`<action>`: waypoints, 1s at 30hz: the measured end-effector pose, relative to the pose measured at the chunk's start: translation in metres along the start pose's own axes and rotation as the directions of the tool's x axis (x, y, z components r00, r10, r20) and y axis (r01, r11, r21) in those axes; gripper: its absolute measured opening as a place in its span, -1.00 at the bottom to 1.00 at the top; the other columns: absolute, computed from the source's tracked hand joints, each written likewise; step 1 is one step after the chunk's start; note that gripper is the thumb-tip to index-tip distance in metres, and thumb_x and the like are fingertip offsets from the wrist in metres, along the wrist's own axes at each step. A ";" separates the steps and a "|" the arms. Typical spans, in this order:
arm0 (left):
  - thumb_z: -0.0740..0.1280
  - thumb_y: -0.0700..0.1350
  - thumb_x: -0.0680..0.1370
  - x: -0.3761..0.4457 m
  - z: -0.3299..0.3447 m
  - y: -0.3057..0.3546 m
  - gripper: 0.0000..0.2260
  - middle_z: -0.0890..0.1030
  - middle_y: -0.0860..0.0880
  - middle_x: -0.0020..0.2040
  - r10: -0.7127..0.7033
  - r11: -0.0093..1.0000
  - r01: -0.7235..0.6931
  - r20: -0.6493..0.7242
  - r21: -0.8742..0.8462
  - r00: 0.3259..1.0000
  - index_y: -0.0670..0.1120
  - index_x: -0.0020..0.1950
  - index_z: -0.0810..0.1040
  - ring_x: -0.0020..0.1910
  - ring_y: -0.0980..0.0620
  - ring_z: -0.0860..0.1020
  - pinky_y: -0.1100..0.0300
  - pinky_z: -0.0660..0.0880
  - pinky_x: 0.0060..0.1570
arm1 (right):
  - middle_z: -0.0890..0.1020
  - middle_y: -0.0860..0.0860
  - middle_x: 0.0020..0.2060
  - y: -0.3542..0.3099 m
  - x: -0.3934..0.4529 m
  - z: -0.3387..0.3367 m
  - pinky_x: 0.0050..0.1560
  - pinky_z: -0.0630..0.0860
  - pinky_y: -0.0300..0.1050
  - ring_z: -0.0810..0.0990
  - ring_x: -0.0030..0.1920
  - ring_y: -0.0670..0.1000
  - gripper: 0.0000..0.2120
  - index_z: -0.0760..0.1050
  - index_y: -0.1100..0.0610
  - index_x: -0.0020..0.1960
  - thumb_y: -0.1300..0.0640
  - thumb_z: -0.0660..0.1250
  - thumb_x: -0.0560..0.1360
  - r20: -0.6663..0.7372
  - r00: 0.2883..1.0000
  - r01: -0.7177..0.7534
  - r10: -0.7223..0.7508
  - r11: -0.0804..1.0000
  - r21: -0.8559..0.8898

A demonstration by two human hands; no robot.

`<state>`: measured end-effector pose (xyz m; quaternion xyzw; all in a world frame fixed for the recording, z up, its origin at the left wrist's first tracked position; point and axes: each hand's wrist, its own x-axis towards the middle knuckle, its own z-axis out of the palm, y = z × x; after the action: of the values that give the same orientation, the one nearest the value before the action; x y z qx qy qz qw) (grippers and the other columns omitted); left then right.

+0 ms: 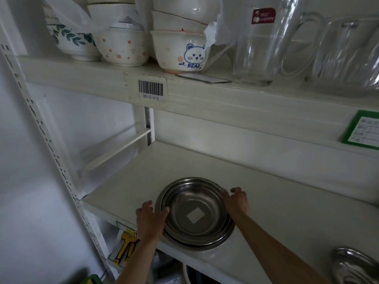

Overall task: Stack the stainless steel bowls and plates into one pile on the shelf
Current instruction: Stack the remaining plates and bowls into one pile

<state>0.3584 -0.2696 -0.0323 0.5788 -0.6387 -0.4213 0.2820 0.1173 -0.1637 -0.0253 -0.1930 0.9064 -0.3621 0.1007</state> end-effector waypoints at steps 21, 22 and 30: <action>0.33 -0.03 0.54 0.001 0.030 0.001 -0.77 0.56 -0.11 -0.29 -0.025 0.942 0.076 0.158 -0.326 0.987 -0.17 -0.19 0.55 -0.29 -0.05 0.51 0.17 0.40 -0.31 | 0.67 0.17 -0.20 0.042 -0.032 -0.002 -0.05 0.55 0.06 0.64 -0.11 0.21 -0.64 0.56 0.15 -0.13 -0.16 0.26 0.48 0.037 0.970 -0.235 0.239 0.898 0.372; 0.33 -0.04 0.54 -0.001 0.033 0.003 -0.77 0.55 -0.10 -0.31 -0.017 0.943 0.071 0.167 -0.324 0.986 -0.18 -0.20 0.54 -0.31 -0.04 0.50 0.18 0.38 -0.32 | 0.66 0.16 -0.22 0.046 -0.034 -0.006 -0.07 0.54 0.03 0.63 -0.13 0.20 -0.64 0.56 0.15 -0.14 -0.16 0.26 0.49 0.024 0.969 -0.235 0.244 0.894 0.382; 0.39 -0.09 0.50 -0.014 0.068 0.019 -0.79 0.49 -0.08 -0.42 0.074 0.943 0.009 0.234 -0.333 0.969 -0.16 -0.28 0.54 -0.38 -0.02 0.43 0.17 0.33 -0.33 | 0.58 0.10 -0.37 0.081 -0.044 -0.047 -0.24 0.38 -0.07 0.54 -0.29 0.12 -0.64 0.49 0.19 -0.23 -0.10 0.26 0.53 -0.076 0.959 -0.215 0.273 0.876 0.432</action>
<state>0.2937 -0.2418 -0.0465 0.4563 -0.5980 -0.5858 0.3018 0.1192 -0.0626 -0.0463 -0.0261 0.8289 -0.5450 0.1234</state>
